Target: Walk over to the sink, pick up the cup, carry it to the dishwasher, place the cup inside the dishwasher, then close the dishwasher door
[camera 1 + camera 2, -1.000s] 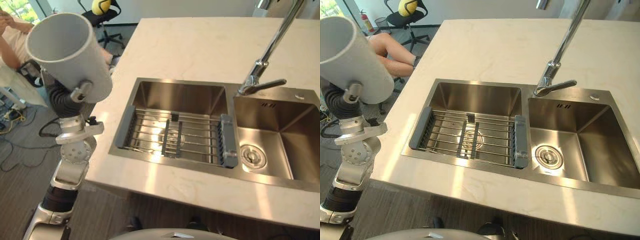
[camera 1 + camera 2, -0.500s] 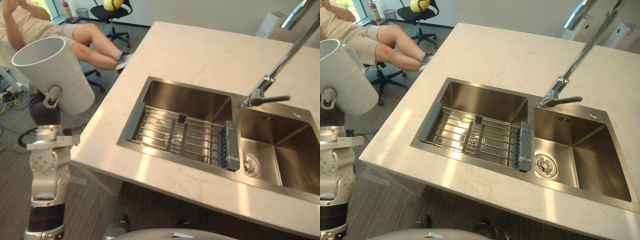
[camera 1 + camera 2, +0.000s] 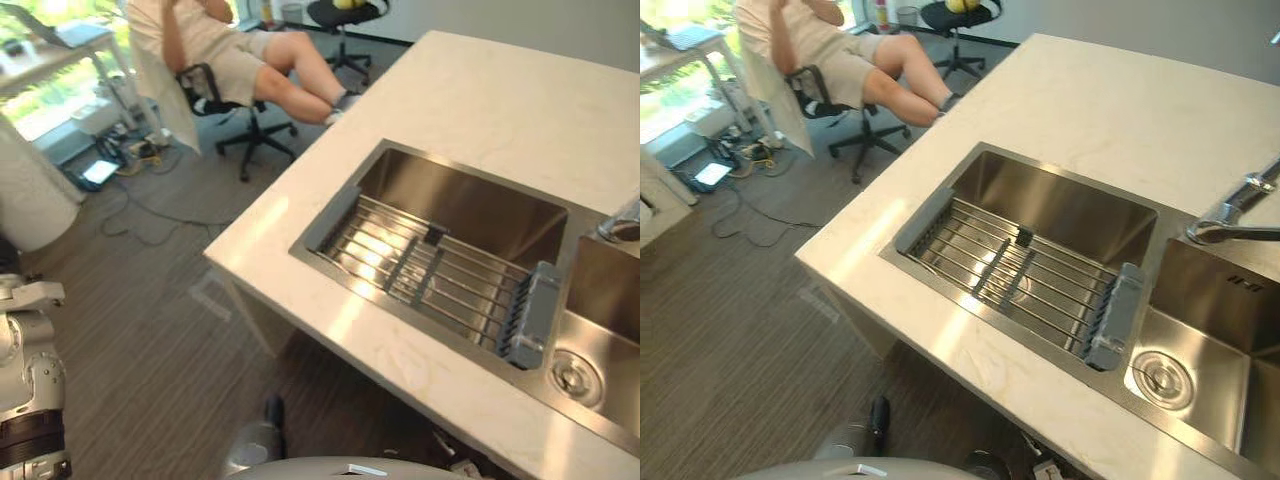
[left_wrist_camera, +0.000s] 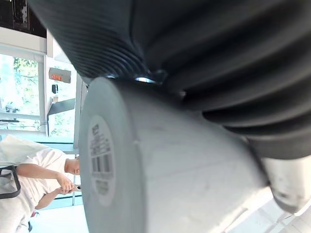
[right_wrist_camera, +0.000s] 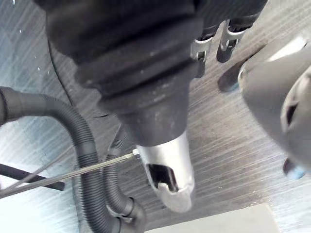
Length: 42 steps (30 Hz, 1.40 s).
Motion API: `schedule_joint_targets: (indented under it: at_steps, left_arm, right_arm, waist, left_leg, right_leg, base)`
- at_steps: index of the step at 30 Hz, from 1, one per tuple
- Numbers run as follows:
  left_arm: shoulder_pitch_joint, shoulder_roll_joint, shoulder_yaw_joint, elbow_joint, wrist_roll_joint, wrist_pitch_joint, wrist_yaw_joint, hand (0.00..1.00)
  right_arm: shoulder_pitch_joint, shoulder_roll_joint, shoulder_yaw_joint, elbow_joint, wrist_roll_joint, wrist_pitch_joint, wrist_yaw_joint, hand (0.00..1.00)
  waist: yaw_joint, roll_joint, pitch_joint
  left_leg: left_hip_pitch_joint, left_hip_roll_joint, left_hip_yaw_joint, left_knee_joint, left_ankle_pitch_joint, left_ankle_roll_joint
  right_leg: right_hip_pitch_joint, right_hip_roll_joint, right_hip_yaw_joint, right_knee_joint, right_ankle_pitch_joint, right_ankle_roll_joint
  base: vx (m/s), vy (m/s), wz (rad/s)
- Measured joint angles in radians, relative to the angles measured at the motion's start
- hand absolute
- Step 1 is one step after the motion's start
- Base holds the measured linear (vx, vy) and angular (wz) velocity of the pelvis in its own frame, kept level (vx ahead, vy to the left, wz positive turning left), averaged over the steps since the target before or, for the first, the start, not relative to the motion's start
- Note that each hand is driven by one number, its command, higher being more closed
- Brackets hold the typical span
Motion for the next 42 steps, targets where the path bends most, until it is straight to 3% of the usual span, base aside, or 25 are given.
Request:
schedule_joint_targets:
  at_steps: [3,4,5,6,8,11,12,14,15,16,17,18,20,22,23,25,27,28,29,30,31,34,35,38,42]
  left_arm:
    - [0.009,0.003,-0.023,-0.005,0.007,0.003,-0.027,1.0]
    - [0.026,0.004,-0.026,-0.018,0.022,0.017,-0.027,1.0]
    - [0.034,0.003,-0.027,-0.021,0.022,0.023,-0.027,1.0]
    - [0.046,0.002,-0.027,-0.042,0.02,0.044,-0.026,1.0]
    - [0.053,0.003,-0.026,-0.081,0.017,0.06,-0.038,1.0]
    - [0.057,-0.002,-0.026,-0.095,-0.03,0.037,-0.104,1.0]
    - [0.042,-0.022,-0.047,-0.105,-0.029,0.026,-0.134,1.0]
    - [0.004,-0.04,-0.106,-0.161,-0.025,0.031,-0.138,1.0]
    - [-0.008,-0.053,-0.123,-0.189,-0.023,0.04,-0.13,1.0]
    - [-0.029,-0.083,-0.163,-0.255,-0.018,0.067,-0.107,1.0]
    - [-0.033,-0.095,-0.205,-0.312,-0.015,0.098,-0.072,1.0]
    - [-0.033,-0.107,-0.23,-0.328,-0.012,0.115,-0.052,1.0]
    - [-0.017,-0.138,-0.326,-0.363,0.012,0.193,0.024,1.0]
    - [-0.012,-0.194,-0.369,-0.369,0.028,0.219,0.056,1.0]
    - [-0.009,-0.236,-0.403,-0.368,0.057,0.219,0.057,1.0]
    - [-0.016,-0.262,-0.497,-0.367,0.106,0.218,0.053,1.0]
    - [-0.038,-0.282,-0.579,-0.338,0.165,0.217,0.051,1.0]
    - [-0.054,-0.298,-0.59,-0.296,0.199,0.213,0.046,1.0]
    - [-0.068,-0.288,-0.589,-0.284,0.214,0.209,0.048,1.0]
    - [-0.09,-0.283,-0.598,-0.276,0.233,0.203,0.053,1.0]
    - [-0.093,-0.278,-0.596,-0.256,0.261,0.2,0.059,1.0]
    - [-0.1,-0.256,-0.616,-0.253,0.294,0.205,0.086,1.0]
    - [-0.115,-0.247,-0.616,-0.253,0.294,0.215,0.104,1.0]
    - [-0.121,-0.229,-0.608,-0.25,0.291,0.226,0.142,1.0]
    - [-0.121,-0.247,-0.633,-0.248,0.281,0.23,0.14,1.0]
  right_arm:
    - [0.016,-0.003,-0.006,-0.001,-0.002,0.026,0.0,0.0]
    - [0.012,-0.001,-0.009,-0.002,-0.011,0.034,0.001,0.0]
    - [0.011,0.002,-0.009,-0.004,-0.023,0.035,0.001,0.0]
    - [0.012,0.009,-0.004,-0.005,-0.041,0.036,0.002,0.0]
    - [0.026,0.004,-0.014,-0.003,-0.041,0.037,0.002,0.0]
    - [0.101,0.017,-0.015,-0.004,-0.043,0.029,0.001,0.0]
    - [0.138,0.019,-0.016,-0.004,-0.073,0.026,0.001,0.0]
    - [0.156,0.056,-0.05,0.026,-0.085,0.01,-0.002,0.0]
    - [0.153,0.066,-0.053,0.031,-0.089,0.004,0.001,0.0]
    - [0.158,0.088,-0.05,0.04,-0.102,-0.017,0.001,0.0]
    - [0.146,0.087,-0.043,0.04,-0.111,-0.036,0.0,0.0]
    - [0.136,0.086,-0.03,0.036,-0.111,-0.037,0.001,0.0]
    - [0.113,0.078,0.015,0.004,-0.114,-0.046,0.0,0.0]
    - [0.078,0.063,0.029,-0.012,-0.117,-0.044,-0.002,0.0]
    - [0.058,0.055,0.032,-0.011,-0.117,-0.038,-0.002,0.0]
    - [0.056,0.059,0.031,-0.009,-0.115,-0.011,-0.001,0.0]
    - [0.072,0.073,0.026,-0.006,-0.103,0.011,0.001,0.0]
    - [0.075,0.102,0.016,-0.003,-0.097,0.013,0.003,0.0]
    - [0.077,0.12,0.018,-0.007,-0.092,0.013,0.005,0.0]
    - [0.092,0.121,0.037,-0.013,-0.068,0.015,0.01,0.0]
    - [0.089,0.126,0.048,-0.005,-0.06,0.021,0.004,0.0]
    - [0.097,0.118,0.068,-0.008,-0.06,0.021,0.004,0.0]
    - [0.102,0.119,0.079,-0.008,-0.062,0.021,0.005,0.0]
    - [0.109,0.126,0.098,-0.001,-0.075,0.014,0.007,0.0]
    - [0.076,0.091,0.109,-0.012,-0.07,-0.011,0.001,0.0]
  waist:
    - [0.013,0.007,-0.002]
    - [0.01,-0.002,-0.001]
    - [0.01,-0.032,0.002]
    - [0.009,-0.035,0.0]
    - [-0.002,-0.051,0.001]
    - [-0.011,-0.046,-0.013]
    - [-0.028,-0.021,-0.03]
    - [-0.052,-0.02,-0.035]
    - [-0.06,-0.027,-0.035]
    - [-0.057,-0.048,-0.029]
    - [-0.052,-0.053,-0.021]
    - [-0.05,-0.063,-0.012]
    - [-0.05,-0.096,-0.028]
    - [-0.054,-0.112,-0.033]
    - [-0.059,-0.098,-0.026]
    - [-0.085,-0.078,-0.013]
    - [-0.118,-0.059,-0.002]
    - [-0.143,-0.093,0.003]
    - [-0.15,-0.135,0.008]
    - [-0.137,-0.117,0.015]
    - [-0.133,-0.151,0.014]
    - [-0.136,-0.118,-0.01]
    - [-0.151,-0.128,-0.017]
    - [-0.132,-0.176,-0.041]
    - [-0.138,-0.135,-0.058]
  left_leg:
    - [0.008,0.023,0.083,-0.014,-0.04,0.048]
    - [-0.001,0.023,0.127,-0.011,-0.12,0.037]
    - [-0.007,0.023,0.162,0.0,-0.131,0.044]
    - [-0.039,0.026,0.209,0.042,-0.111,0.074]
    - [-0.044,0.036,0.26,0.126,-0.091,0.077]
    - [0.003,0.124,0.385,0.283,-0.112,0.076]
    - [0.023,0.181,0.47,0.34,-0.021,0.131]
    - [-0.013,0.112,0.542,0.273,-0.026,0.14]
    - [-0.015,0.071,0.537,0.204,-0.018,0.138]
    - [-0.005,0.035,0.577,0.165,-0.101,0.162]
    - [0.013,0.024,0.59,0.179,-0.167,0.103]
    - [0.024,0.001,0.571,0.155,-0.163,0.104]
    - [0.034,-0.1,0.511,0.037,-0.13,0.111]
    - [0.031,-0.144,0.462,0.005,-0.13,0.117]
    - [0.026,-0.16,0.42,-0.004,-0.128,0.123]
    - [0.025,-0.187,0.304,-0.023,-0.11,0.138]
    - [0.059,-0.22,0.167,-0.093,-0.106,0.101]
    - [0.068,-0.24,0.17,-0.053,-0.199,0.038]
    - [0.033,-0.236,0.154,0.117,-0.229,0.157]
    - [0.014,-0.153,0.046,0.257,-0.305,0.118]
    - [0.042,-0.182,0.012,0.256,-0.303,0.103]
    - [0.064,-0.153,-0.006,0.185,-0.282,0.074]
    - [0.076,-0.143,-0.006,0.153,-0.252,0.063]
    - [0.131,-0.163,-0.008,0.106,-0.223,0.059]
    - [0.175,-0.131,0.006,0.04,-0.205,0.018]
  right_leg:
    - [0.022,-0.004,-0.059,0.023,-0.008,-0.015]
    - [0.016,-0.024,-0.059,0.016,-0.009,-0.017]
    - [0.004,-0.052,-0.077,0.016,-0.008,-0.02]
    - [-0.01,-0.09,-0.113,0.033,-0.007,-0.022]
    - [-0.008,-0.142,-0.178,0.034,0.008,-0.012]
    - [0.043,-0.214,-0.309,0.03,0.038,0.025]
    - [0.087,-0.215,-0.403,0.047,0.046,0.041]
    - [0.126,-0.202,-0.463,-0.015,0.042,0.008]
    - [0.134,-0.179,-0.459,-0.067,0.041,0.018]
    - [0.167,-0.163,-0.508,-0.119,0.079,0.043]
    - [0.2,-0.162,-0.563,-0.099,0.073,0.078]
    - [0.21,-0.164,-0.561,-0.101,0.068,0.074]
    - [0.201,-0.159,-0.513,-0.134,0.081,0.051]
    - [0.175,-0.175,-0.451,-0.084,0.093,0.012]
    - [0.139,-0.188,-0.369,0.005,0.091,-0.047]
    - [0.069,-0.155,-0.185,0.169,0.034,-0.079]
    - [-0.024,-0.043,0.018,0.29,-0.026,-0.069]
    - [-0.088,-0.022,0.128,0.302,-0.032,-0.06]
    - [-0.12,-0.057,0.172,0.313,-0.041,-0.048]
    - [-0.162,-0.053,0.221,0.317,-0.062,-0.014]
    - [-0.184,-0.076,0.311,0.259,-0.062,-0.002]
    - [-0.245,-0.03,0.404,0.098,0.006,0.036]
    - [-0.238,-0.026,0.418,0.032,0.07,0.044]
    - [-0.176,-0.015,0.396,-0.141,0.287,0.039]
    - [-0.114,0.023,0.381,-0.27,0.31,0.024]
  base:
    - [-0.06,-0.035,0.88]
    - [-0.08,0.08,0.73]
    - [-0.12,0.117,0.78]
    - [-0.09,0.081,0.93]
    - [-0.06,0.027,1.01]
    - [0.01,0.104,1.33]
    - [0.14,0.228,2.14]
    - [0.1,0.251,2.37]
    - [-0.01,0.28,2.23]
    - [0.06,0.341,2.09]
    - [0.08,0.314,1.82]
    - [0.09,0.262,1.23]
    - [-0.02,0.266,0.91]
    - [-0.02,0.175,0.75]
    - [-0.01,0.149,0.89]
    - [-0.02,0.093,1.6]
    - [-0.04,0.033,2.02]
    - [0.04,0.019,1.54]
    - [0.13,-0.033,1.42]
    - [0.16,-0.075,0.98]
    - [0.14,-0.094,0.83]
    - [0.13,-0.082,0.74]
    - [0.13,-0.156,0.73]
    - [0.16,-0.187,0.28]
    - [0.13,-0.136,-0.19]
